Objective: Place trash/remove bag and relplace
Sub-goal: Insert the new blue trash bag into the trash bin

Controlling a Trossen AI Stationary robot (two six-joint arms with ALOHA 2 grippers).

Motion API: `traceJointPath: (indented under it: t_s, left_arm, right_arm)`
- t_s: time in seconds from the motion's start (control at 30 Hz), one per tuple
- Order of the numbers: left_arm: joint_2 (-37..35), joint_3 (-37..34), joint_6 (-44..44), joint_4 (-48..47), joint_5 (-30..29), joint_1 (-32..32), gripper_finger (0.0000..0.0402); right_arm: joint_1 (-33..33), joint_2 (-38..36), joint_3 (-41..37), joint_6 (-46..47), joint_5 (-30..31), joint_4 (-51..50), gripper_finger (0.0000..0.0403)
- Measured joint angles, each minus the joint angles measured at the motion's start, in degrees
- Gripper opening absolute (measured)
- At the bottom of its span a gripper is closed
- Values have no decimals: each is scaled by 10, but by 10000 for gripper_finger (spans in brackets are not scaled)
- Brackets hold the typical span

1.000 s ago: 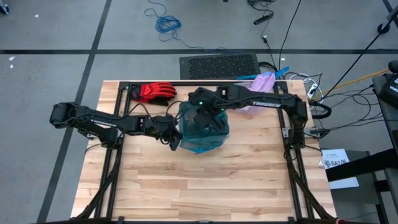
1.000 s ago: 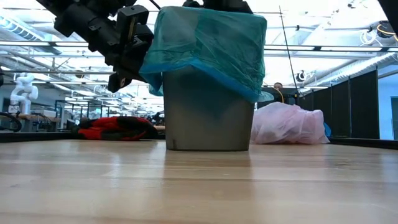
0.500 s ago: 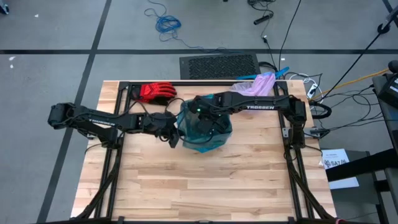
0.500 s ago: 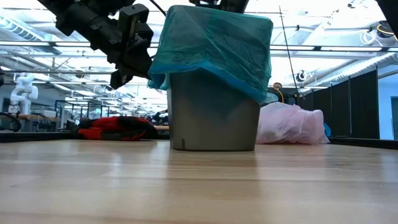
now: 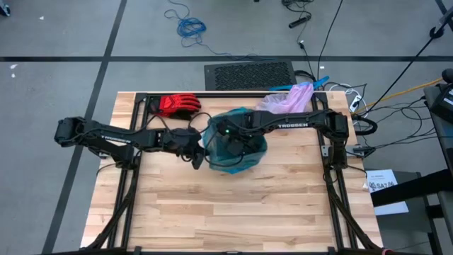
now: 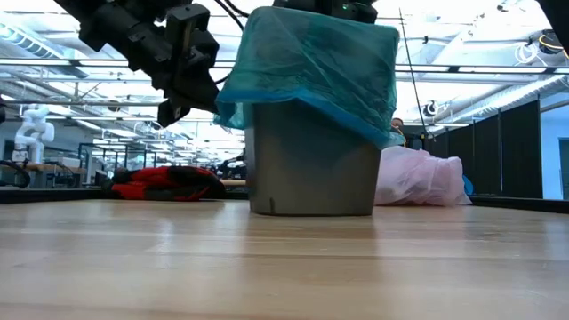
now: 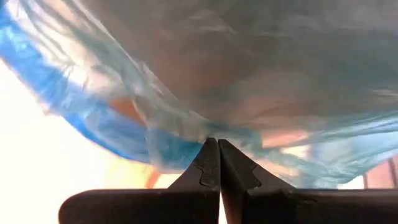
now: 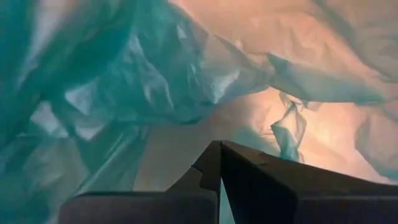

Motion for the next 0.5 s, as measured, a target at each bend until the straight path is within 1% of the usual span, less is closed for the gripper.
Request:
traceJointPath:
  t_s: [0.17, 0.27, 0.33, 0.43, 0.47, 0.5]
  left_arm:
    - [-44, 0, -16, 3, 45, -2, 0]
    - [-86, 0, -19, 1, 41, -6, 0]
    - [-114, 0, -17, -7, 8, -5, 0]
    - [-134, 1, -15, -31, -76, 8, 0]
    - [-134, 1, -15, -42, -91, 16, 0]
    - [-134, 1, -15, -53, -94, 25, 0]
  right_arm:
    - [0, 0, -7, 21, -14, 2, 0]
    - [0, 0, -7, 21, -15, 9, 0]
    - [0, 0, -7, 21, -15, 11, 0]
    - [0, 0, -7, 25, -24, 15, 0]
    - [0, 0, -7, 28, -28, 15, 0]
    - [1, 0, -7, 28, -29, 16, 0]
